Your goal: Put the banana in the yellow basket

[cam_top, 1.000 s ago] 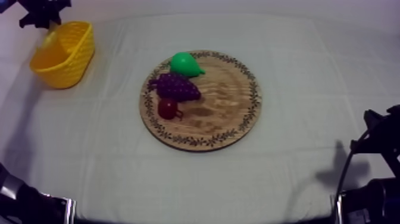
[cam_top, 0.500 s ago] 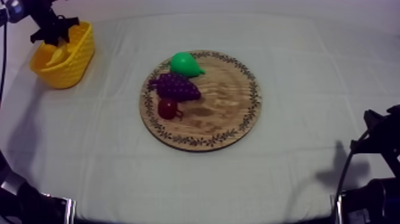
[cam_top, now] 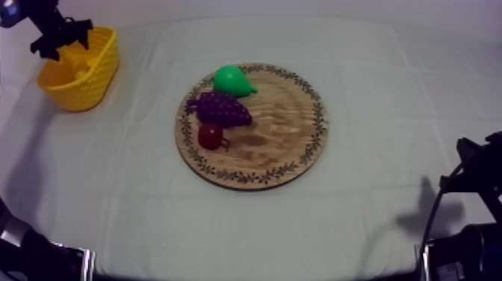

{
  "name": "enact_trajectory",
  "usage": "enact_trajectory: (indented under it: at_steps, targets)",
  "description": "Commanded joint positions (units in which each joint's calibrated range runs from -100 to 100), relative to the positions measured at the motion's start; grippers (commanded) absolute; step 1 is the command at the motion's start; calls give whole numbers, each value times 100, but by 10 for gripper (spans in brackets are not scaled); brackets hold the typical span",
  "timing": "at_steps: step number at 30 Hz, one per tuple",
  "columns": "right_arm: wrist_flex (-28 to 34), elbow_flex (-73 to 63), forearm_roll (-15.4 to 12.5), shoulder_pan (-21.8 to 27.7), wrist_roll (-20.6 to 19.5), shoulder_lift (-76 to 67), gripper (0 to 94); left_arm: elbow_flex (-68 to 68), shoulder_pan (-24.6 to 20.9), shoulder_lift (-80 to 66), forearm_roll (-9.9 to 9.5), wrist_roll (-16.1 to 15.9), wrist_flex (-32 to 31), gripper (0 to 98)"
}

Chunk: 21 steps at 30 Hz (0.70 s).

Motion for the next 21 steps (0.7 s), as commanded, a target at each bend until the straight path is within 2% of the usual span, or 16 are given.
enact_trajectory:
  at_steps: [1, 13, 21]
  targets:
    - [2, -3, 1, -1, -2, -4, 6, 270, -8, -350, 10, 15, 3, 794]
    - [2, -3, 1, -1, -2, -4, 6, 1710, 11, -2494, 20, 53, 9, 737]
    - [2, -3, 1, -1, -2, -4, 6, 2414, 149, -4150, -11, 6, -72, 630]
